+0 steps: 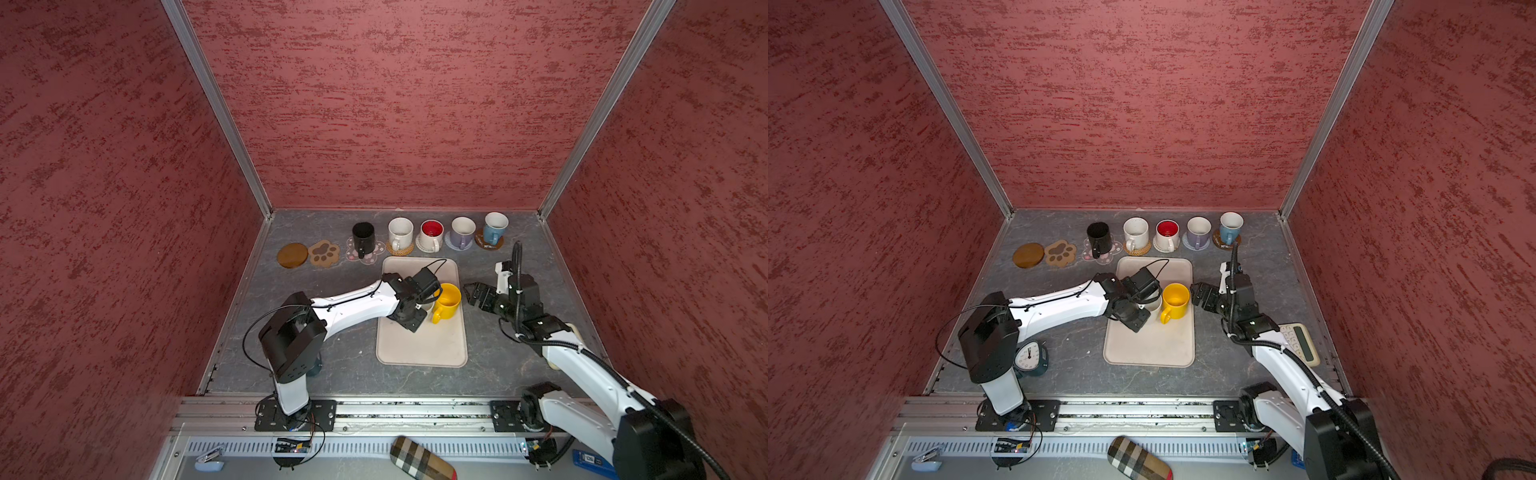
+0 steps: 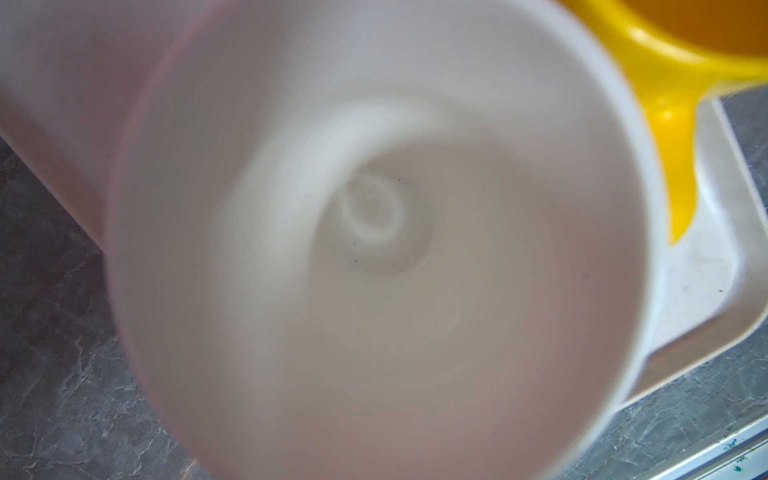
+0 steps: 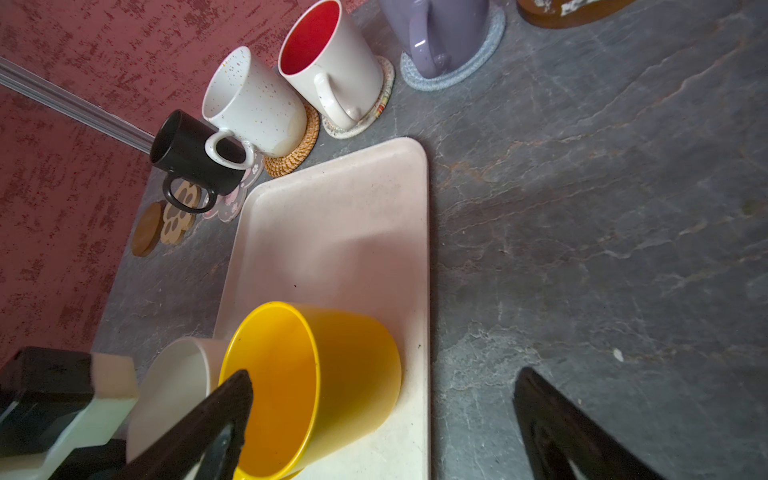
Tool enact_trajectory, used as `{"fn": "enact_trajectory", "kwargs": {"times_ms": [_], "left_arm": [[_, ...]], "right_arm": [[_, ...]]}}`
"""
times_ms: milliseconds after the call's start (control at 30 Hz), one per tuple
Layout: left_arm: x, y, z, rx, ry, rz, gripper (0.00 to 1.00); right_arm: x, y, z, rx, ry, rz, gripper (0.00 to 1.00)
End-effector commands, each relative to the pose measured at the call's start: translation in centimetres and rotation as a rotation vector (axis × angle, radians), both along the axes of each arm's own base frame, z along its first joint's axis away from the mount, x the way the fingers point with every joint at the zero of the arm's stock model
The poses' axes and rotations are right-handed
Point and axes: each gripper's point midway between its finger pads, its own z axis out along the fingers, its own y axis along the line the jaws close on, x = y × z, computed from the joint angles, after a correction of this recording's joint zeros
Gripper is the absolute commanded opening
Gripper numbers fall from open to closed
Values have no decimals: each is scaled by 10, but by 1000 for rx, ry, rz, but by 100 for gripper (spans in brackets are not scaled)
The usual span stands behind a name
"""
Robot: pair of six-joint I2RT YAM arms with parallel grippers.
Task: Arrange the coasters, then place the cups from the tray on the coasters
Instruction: 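Lift the white mug off the tray with the left gripper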
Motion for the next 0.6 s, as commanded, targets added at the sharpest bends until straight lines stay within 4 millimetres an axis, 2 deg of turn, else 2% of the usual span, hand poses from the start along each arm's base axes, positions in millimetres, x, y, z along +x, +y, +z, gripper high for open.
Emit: {"fn": "enact_trajectory", "kwargs": {"times_ms": [0, 200, 367, 567], "left_arm": [[14, -5, 36, -62, -92, 34, 0], [16, 12, 64, -77, -161, 94, 0], [16, 32, 95, -121, -212, 153, 0], [27, 69, 123, -190, -232, 270, 0]], "right_arm": [[1, 0, 14, 14, -48, 13, 99], [-2, -1, 23, 8, -72, 16, 99], [-5, 2, 45, 39, -123, 30, 99], [-1, 6, 73, 58, -176, 42, 99]]}}
